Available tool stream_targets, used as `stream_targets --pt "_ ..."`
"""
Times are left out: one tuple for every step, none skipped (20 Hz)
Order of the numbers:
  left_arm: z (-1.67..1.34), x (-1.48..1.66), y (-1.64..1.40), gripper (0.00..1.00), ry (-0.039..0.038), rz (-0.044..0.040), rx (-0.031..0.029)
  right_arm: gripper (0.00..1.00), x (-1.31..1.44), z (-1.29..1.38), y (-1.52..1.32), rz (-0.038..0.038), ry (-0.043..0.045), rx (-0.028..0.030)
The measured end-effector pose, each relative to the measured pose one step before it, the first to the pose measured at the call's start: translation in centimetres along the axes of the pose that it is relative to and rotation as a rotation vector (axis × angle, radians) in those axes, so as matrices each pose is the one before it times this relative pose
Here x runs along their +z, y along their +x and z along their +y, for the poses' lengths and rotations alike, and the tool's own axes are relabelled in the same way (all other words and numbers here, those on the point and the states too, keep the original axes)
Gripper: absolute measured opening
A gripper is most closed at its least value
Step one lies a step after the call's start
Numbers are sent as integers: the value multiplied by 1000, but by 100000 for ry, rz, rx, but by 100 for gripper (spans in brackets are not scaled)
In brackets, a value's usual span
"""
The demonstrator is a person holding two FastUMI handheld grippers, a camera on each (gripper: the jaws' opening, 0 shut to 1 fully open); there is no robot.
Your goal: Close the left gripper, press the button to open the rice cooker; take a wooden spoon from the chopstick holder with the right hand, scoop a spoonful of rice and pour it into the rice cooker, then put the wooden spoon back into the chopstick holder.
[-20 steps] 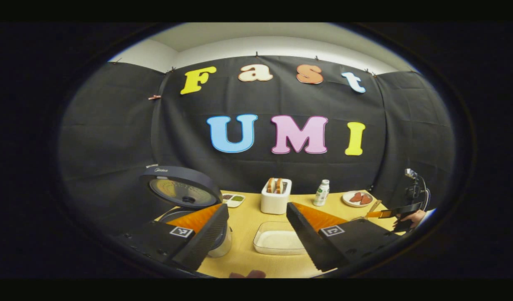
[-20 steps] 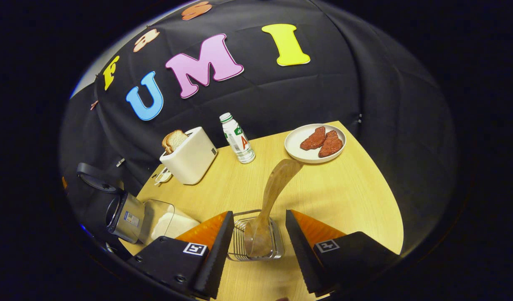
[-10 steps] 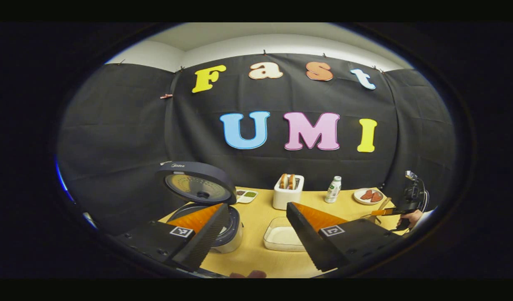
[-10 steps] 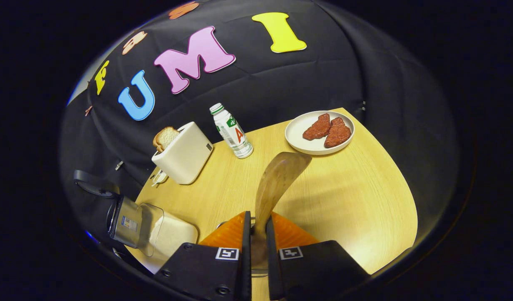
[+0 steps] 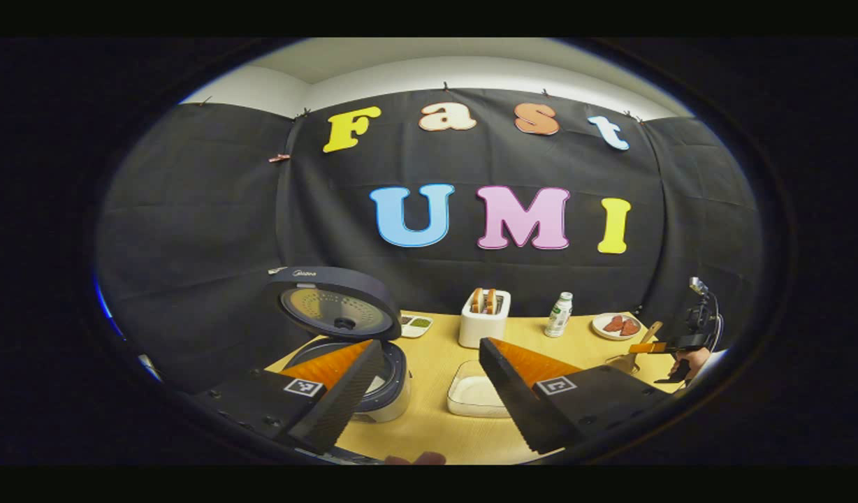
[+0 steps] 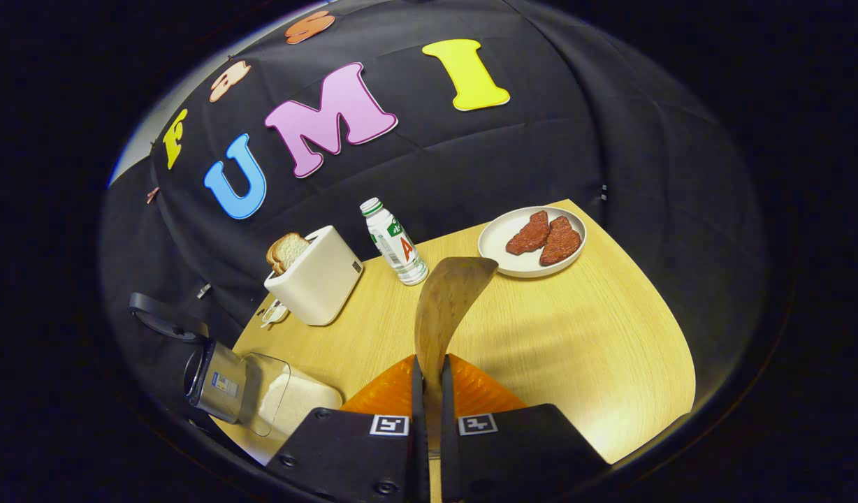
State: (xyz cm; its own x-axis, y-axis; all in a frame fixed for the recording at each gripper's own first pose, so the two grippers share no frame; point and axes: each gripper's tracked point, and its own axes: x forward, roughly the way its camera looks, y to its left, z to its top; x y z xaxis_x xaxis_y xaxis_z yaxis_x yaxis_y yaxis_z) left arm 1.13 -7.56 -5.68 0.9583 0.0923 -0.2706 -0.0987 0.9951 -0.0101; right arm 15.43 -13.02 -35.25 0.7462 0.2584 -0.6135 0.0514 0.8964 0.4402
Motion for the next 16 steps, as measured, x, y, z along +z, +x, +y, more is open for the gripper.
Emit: stream_targets --pt "65 158 5 95 -499 -478 -590 10 446 120 -610 -1566 -25 -388" --pt "158 103 14 95 -358 -276 -631 7 583 336 -429 -2283 -717 126" --pt "145 -286 22 95 -205 133 -685 7 454 306 -416 -1902 -1073 290" --pt "103 0 22 95 -71 94 -527 7 450 188 -447 -1204 -993 -322" --pt "102 -97 63 95 -179 15 -877 7 694 96 -603 -1908 -549 -234" --pt "66 65 45 95 -290 -58 -938 7 719 119 -398 -1738 -292 -798" --pt "208 -98 -102 95 -212 -164 -779 7 606 85 -413 -1450 12 -966" --pt "202 52 50 94 -21 -295 -808 7 795 165 -568 -1816 240 -827" --pt "303 -91 101 95 -3 -199 -732 7 719 337 -578 -1925 60 -730" --pt "251 8 62 95 -64 -163 -1036 7 767 435 -562 -1982 -82 -365" --pt "284 30 104 95 -28 -248 -825 7 549 535 -548 -1851 -91 -266" --pt "318 26 24 94 17 -357 -899 7 684 715 -606 -1628 -108 183" --pt "333 -135 -91 94 63 -268 -967 7 522 896 -585 -1380 164 476" --pt "311 50 3 95 135 -323 -810 7 464 1011 -391 -1108 327 765" --pt "352 1 116 95 144 -477 -782 7 344 1183 -388 -1257 187 847" --pt "368 38 22 95 125 -267 -659 7 323 1237 -454 -1129 15 1052"
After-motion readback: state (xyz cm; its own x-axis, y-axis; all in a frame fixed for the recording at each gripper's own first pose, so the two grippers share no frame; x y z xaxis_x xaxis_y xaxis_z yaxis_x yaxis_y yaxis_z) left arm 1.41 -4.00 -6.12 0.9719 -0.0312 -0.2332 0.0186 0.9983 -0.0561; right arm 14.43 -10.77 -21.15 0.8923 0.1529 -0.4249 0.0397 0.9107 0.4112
